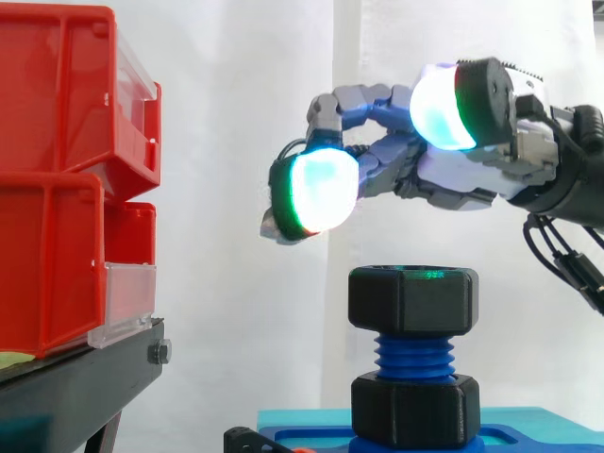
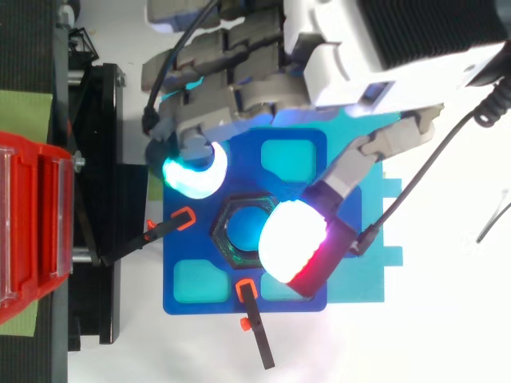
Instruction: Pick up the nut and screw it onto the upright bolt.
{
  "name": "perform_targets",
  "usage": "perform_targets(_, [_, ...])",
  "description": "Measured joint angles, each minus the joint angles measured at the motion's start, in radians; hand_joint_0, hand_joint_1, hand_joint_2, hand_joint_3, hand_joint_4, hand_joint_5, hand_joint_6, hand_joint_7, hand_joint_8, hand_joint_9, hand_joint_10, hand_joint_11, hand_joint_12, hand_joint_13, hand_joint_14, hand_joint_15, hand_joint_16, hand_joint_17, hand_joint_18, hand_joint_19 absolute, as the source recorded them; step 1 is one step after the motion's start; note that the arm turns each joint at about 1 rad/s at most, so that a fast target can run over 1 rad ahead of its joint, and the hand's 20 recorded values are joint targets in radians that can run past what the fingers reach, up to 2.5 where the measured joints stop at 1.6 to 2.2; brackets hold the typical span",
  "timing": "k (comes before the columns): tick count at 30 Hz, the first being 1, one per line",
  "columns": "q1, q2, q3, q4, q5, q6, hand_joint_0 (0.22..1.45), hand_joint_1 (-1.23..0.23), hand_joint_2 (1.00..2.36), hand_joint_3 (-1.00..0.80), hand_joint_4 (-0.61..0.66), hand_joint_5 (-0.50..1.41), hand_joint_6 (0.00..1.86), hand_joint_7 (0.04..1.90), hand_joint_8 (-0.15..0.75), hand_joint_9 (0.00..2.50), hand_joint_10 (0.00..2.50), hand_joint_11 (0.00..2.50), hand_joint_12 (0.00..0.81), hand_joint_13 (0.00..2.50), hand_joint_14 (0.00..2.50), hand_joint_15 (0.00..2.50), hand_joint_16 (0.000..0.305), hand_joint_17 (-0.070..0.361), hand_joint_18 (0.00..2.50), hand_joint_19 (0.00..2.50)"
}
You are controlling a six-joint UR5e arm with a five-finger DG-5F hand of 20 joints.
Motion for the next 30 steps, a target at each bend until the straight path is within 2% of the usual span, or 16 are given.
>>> perform_targets(4, [0.008,-0.010,0.000,0.003,0.001,0.002,0.46,-0.22,1.00,-0.50,0.17,-0.20,0.50,0.70,0.241,0.46,0.00,0.00,0.307,0.46,0.00,0.00,0.033,0.074,0.16,0.00])
perform_targets(7, [0.014,-0.013,-0.008,0.001,0.002,0.004,0.45,-0.21,1.00,-0.50,0.15,-0.22,0.50,0.66,0.233,0.41,0.00,0.00,0.313,0.40,0.00,0.00,0.033,0.075,0.09,0.00])
perform_targets(17, [0.024,-0.013,-0.057,0.012,0.000,0.030,0.45,-0.21,1.00,-0.50,0.17,-0.21,0.50,0.73,0.245,0.38,0.00,0.00,0.299,0.38,0.00,0.00,0.029,0.066,0.05,0.00])
perform_targets(26, [0.026,-0.014,-0.063,0.013,-0.004,0.068,0.46,-0.21,1.00,-0.50,0.22,-0.19,0.50,0.83,0.260,0.41,0.00,0.00,0.286,0.41,0.00,0.00,0.026,0.058,0.07,0.00])
perform_targets(30, [0.026,-0.014,-0.063,0.015,-0.006,0.079,0.47,-0.22,1.00,-0.50,0.26,-0.17,0.50,0.98,0.273,0.47,0.00,0.00,0.278,0.44,0.00,0.00,0.024,0.055,0.11,0.00])
